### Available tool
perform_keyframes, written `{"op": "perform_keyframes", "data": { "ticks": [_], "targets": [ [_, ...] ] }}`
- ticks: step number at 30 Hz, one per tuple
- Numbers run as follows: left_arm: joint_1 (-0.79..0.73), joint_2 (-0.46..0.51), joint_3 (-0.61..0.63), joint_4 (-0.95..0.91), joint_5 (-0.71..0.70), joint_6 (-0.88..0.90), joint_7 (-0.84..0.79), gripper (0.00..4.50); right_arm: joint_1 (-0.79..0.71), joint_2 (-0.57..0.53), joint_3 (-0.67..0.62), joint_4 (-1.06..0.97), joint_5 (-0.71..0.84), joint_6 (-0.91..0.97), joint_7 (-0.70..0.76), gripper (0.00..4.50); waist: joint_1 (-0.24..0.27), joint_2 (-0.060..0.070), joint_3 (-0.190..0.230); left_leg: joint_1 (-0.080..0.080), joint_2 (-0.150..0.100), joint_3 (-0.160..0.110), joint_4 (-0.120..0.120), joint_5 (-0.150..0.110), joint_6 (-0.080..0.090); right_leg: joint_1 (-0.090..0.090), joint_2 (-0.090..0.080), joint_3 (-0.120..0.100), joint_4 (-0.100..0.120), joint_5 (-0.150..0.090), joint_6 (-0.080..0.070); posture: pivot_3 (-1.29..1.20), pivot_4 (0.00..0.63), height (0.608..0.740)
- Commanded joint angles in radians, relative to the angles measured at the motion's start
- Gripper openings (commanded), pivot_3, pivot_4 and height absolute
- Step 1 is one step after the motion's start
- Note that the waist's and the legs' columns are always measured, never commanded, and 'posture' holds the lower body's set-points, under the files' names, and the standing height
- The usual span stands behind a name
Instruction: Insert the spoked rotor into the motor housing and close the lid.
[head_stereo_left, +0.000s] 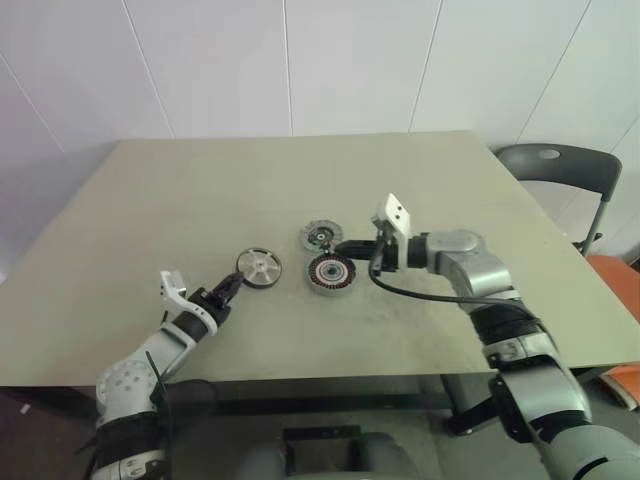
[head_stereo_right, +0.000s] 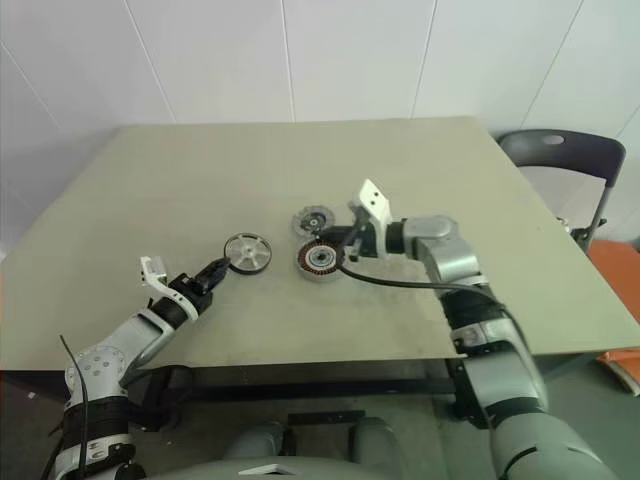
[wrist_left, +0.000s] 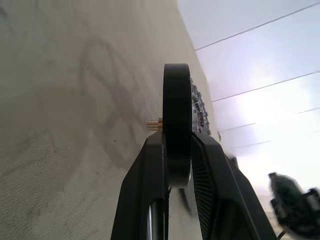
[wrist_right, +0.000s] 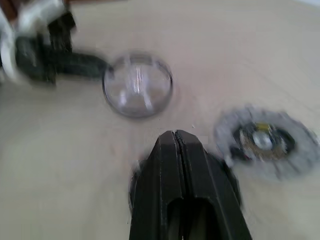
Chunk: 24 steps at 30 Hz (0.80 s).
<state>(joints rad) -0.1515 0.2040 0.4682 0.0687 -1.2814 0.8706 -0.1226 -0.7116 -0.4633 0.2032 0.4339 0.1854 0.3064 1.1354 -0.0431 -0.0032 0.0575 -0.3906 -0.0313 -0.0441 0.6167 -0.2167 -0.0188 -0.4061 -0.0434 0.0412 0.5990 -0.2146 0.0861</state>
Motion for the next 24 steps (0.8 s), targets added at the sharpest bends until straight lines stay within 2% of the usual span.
{"op": "perform_keyframes", "data": {
  "ticks": [1,10,24],
  "targets": [
    [-0.067,-0.005,0.024,-0.035,-0.103,0.027,0.028,0.38,-0.001,-0.062,0.069,0.07,-0.112,-0.124,0.041,0.0,0.0,0.0,0.0,0.0,0.0,0.0,0.001,0.0,0.0,0.0,0.0,0.0,0.0,0.0,0.0,0.0,0.0,0.74],
    [-0.245,-0.006,-0.062,0.114,-0.062,0.111,0.016,0.38,-0.005,-0.067,0.091,0.147,-0.184,-0.204,0.045,0.0,-0.001,-0.001,0.0,0.0,-0.002,0.002,0.005,0.0,0.0,0.002,0.0,0.001,0.001,0.0,0.001,0.0,0.0,0.74],
    [-0.392,-0.066,-0.14,0.373,0.066,0.222,-0.113,0.38,0.062,-0.069,0.059,0.047,-0.174,-0.156,-0.005,0.0,-0.001,-0.002,0.001,0.0,-0.003,0.001,0.012,0.0,0.0,0.003,0.0,0.002,0.006,0.0,0.001,0.0,0.0,0.74]
  ]
}}
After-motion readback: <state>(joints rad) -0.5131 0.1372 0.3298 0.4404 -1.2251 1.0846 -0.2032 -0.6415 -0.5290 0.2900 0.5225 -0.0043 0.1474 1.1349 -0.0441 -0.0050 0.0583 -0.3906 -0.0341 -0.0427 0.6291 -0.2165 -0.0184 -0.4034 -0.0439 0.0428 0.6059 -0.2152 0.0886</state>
